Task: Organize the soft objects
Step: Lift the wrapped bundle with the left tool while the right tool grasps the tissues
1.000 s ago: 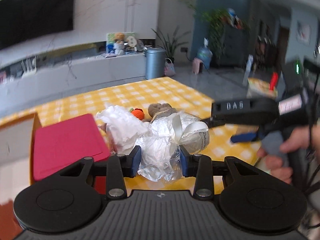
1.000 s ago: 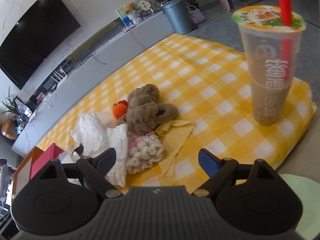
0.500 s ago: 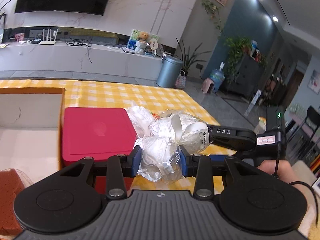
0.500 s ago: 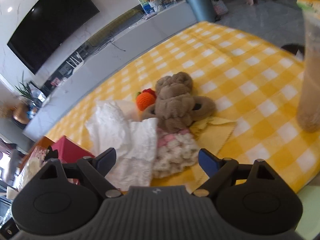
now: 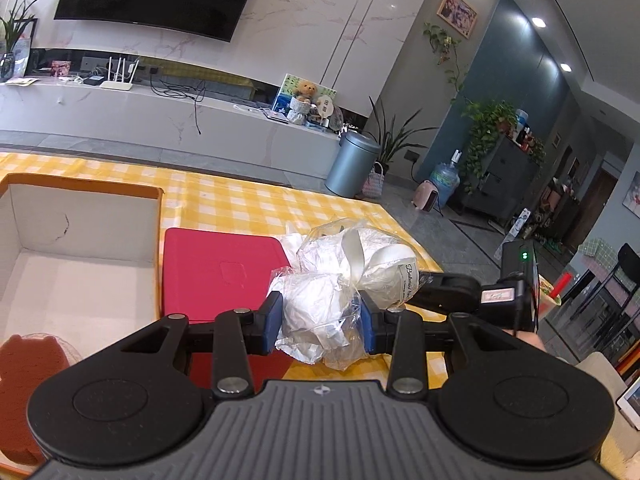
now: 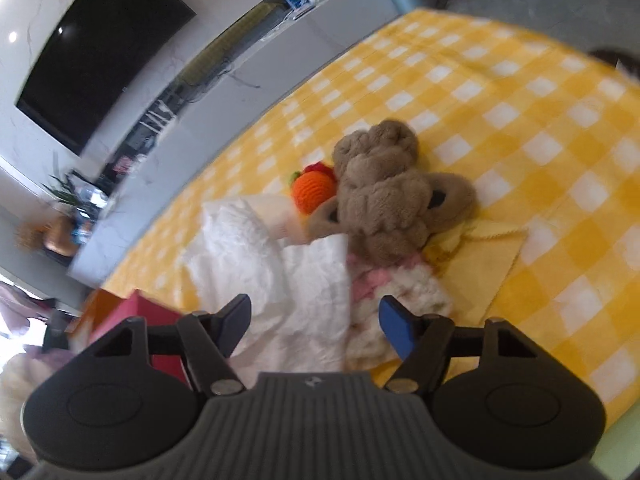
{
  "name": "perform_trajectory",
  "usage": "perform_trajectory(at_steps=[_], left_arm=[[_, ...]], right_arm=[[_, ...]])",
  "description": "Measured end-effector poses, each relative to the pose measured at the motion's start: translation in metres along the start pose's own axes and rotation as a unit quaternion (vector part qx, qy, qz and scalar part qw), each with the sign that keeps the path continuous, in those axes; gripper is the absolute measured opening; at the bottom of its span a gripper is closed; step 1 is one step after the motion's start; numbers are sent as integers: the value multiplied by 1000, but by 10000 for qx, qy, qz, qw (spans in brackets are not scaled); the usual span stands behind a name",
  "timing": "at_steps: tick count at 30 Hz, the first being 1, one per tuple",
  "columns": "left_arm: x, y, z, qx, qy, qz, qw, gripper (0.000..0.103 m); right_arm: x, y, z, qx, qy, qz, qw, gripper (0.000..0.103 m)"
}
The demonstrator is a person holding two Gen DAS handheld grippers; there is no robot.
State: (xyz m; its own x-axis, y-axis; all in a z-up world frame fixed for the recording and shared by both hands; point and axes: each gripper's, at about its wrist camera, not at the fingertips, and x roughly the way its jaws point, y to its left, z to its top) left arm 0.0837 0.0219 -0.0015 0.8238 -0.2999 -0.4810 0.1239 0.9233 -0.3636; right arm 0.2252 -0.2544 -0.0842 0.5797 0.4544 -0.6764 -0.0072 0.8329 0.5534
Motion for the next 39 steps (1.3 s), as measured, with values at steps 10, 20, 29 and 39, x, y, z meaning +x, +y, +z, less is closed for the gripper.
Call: perform_trajectory(at_steps=[10, 20, 29, 39], left_arm=[[-1, 14, 0, -331, 24, 148, 9993, 44], [0, 20, 0, -496, -16, 273, 9984, 44], [3, 21, -3, -470, 95, 246, 9985, 44], [5, 22, -5, -457, 211, 297, 9983, 45]], right_arm=[[17, 4, 3, 320, 339, 310, 9984, 85], [34, 35, -1, -388, 131, -271, 9988, 85], [25, 32, -5, -260, -129, -274, 9992, 15], [-61, 38, -15, -1065, -725, -1050, 9861, 12]])
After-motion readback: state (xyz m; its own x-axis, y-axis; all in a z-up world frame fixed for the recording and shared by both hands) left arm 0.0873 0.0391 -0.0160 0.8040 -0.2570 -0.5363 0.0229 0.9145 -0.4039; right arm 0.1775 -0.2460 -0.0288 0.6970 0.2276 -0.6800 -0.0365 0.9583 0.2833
